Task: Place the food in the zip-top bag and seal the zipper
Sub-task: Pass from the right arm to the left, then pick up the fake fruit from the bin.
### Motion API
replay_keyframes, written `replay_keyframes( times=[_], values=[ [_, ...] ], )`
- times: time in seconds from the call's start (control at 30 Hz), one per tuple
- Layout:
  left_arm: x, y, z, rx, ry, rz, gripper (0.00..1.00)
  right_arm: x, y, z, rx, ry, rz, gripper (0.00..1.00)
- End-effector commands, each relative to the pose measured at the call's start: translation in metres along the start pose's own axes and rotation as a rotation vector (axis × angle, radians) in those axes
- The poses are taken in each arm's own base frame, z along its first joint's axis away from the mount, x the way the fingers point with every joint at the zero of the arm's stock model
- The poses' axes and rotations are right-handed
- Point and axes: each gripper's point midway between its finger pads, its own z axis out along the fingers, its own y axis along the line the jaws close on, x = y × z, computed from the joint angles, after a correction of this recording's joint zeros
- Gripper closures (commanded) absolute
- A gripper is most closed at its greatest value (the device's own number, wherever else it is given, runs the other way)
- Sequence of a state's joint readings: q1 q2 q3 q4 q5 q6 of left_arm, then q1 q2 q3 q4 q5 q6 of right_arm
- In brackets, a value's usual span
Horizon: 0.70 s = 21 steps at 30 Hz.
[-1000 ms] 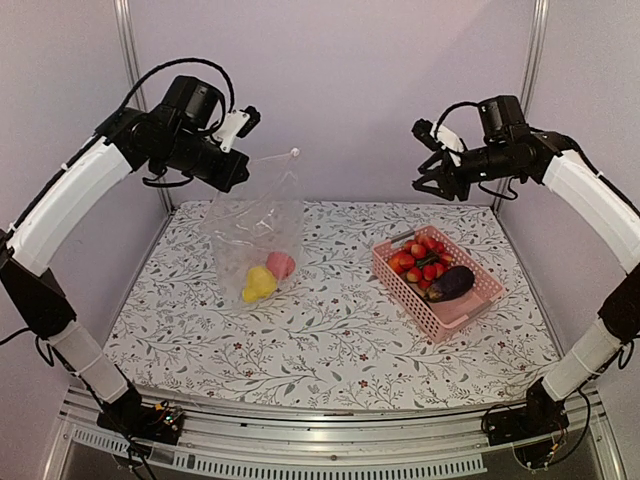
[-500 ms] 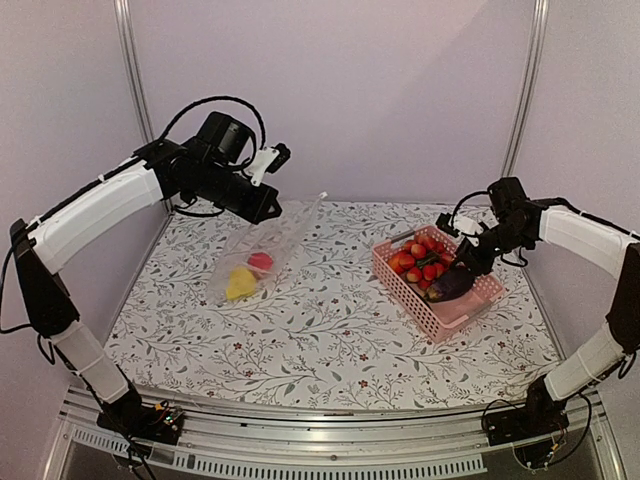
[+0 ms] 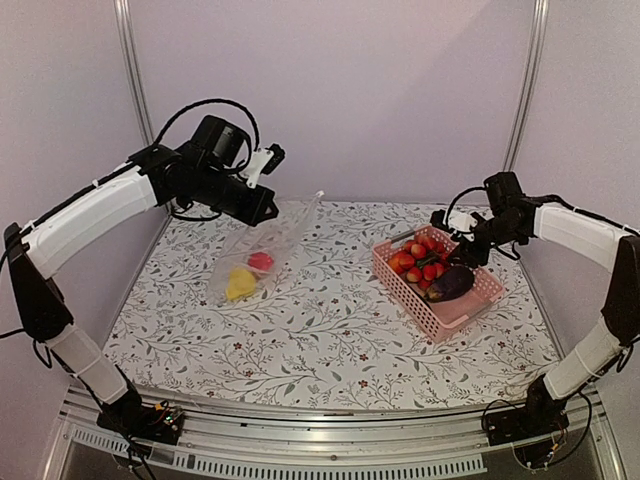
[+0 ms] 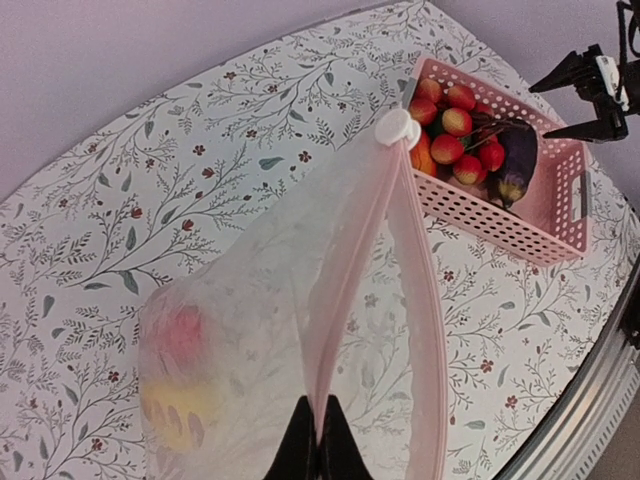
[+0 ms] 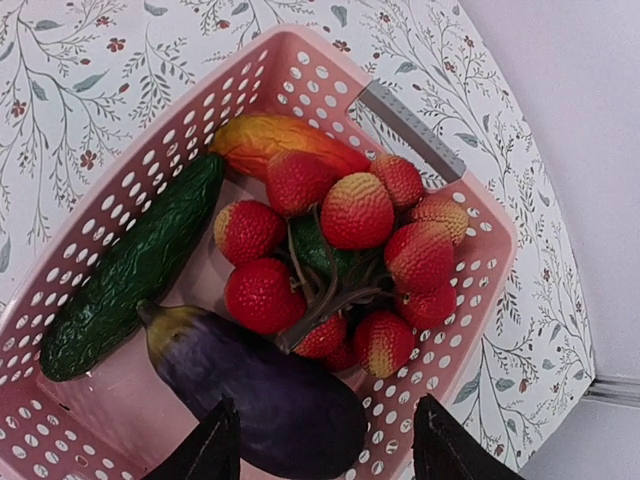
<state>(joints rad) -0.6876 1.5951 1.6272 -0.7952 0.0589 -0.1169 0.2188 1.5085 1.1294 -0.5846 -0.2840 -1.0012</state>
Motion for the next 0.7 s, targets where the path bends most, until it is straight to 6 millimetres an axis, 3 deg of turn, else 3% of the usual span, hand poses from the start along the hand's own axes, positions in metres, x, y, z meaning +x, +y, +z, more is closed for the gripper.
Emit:
replay_keyframes(
  times=[0.0,0.2,0.37,0.57,0.67],
  values=[
    [-0.011,-0.003,-0.014,-0.007,-0.056,0.002,1.00,-0.037,-0.018,0.007,0.024,-0.125,0.004,0.44],
    [-0.016,-0.001,-0.020,-0.019,-0.076,-0.001,1.00,-0.046,-0.004,0.030,-0.042,-0.126,-0.020,0.49],
    [-0.021,0.000,-0.029,-0.026,-0.101,-0.004,0.99,-0.046,-0.002,0.032,-0.043,-0.116,-0.018,0.49],
    [-0.018,-0.002,-0.027,-0.013,-0.095,-0.007,0.97,-0.031,-0.009,0.035,0.027,-0.058,0.024,0.46],
    [-0.015,0.001,-0.023,-0.028,-0.085,-0.008,0.91,-0.023,-0.010,0.039,0.045,-0.041,0.037,0.54]
  ],
)
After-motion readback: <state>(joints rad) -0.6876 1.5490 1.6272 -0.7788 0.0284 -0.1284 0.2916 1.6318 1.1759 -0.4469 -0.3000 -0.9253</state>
